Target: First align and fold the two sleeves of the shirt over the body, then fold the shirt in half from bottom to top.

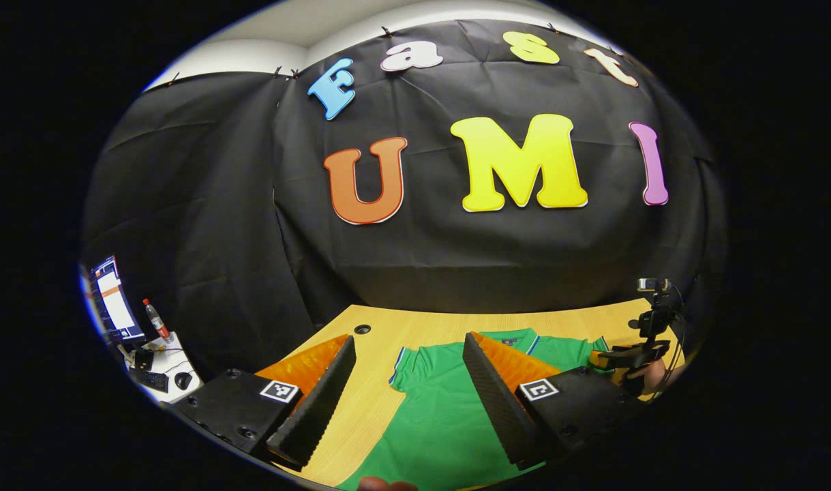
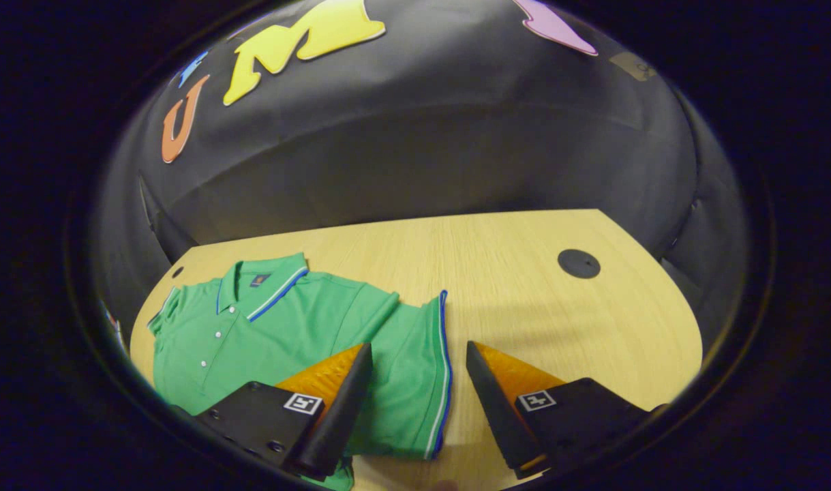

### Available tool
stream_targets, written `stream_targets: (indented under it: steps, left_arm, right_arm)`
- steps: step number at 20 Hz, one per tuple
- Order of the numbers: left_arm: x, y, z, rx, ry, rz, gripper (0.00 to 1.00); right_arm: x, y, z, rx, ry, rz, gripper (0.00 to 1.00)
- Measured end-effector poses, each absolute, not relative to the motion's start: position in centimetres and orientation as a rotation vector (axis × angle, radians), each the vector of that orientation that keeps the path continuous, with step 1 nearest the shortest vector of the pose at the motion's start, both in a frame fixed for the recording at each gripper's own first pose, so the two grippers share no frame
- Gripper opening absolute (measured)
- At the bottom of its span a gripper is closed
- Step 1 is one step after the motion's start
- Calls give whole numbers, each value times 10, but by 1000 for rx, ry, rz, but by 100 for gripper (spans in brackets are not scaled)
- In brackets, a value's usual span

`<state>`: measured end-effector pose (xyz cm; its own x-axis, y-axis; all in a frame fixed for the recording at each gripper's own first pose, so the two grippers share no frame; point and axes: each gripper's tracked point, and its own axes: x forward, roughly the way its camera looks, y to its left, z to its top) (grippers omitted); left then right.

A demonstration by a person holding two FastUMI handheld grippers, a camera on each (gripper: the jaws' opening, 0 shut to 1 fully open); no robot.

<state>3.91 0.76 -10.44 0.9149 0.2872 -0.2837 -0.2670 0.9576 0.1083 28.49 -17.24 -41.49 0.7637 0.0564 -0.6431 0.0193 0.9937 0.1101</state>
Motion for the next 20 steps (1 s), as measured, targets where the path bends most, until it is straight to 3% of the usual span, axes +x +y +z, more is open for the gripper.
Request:
stream_targets:
  steps: [2, 4, 6, 9, 10, 20]
  left_arm:
    - [38, 5, -104, 72, 305, 281, 100]
    - [37, 5, -103, 74, 305, 273, 100]
    - [36, 7, -103, 77, 308, 271, 100]
    - [32, 9, -101, 75, 305, 277, 100]
    - [31, 12, -102, 72, 305, 281, 100]
    - [9, 46, -98, 41, 287, 343, 100]
  right_arm:
    - [288, -176, -423, 89, 711, -7, 54]
    - [289, -181, -422, 90, 713, -33, 36]
    - [290, -180, -423, 126, 711, -31, 8]
    - [291, -179, -424, 148, 719, -25, 8]
    - [287, -179, -414, 155, 715, -26, 2]
    - [292, -114, -340, 222, 623, 42, 2]
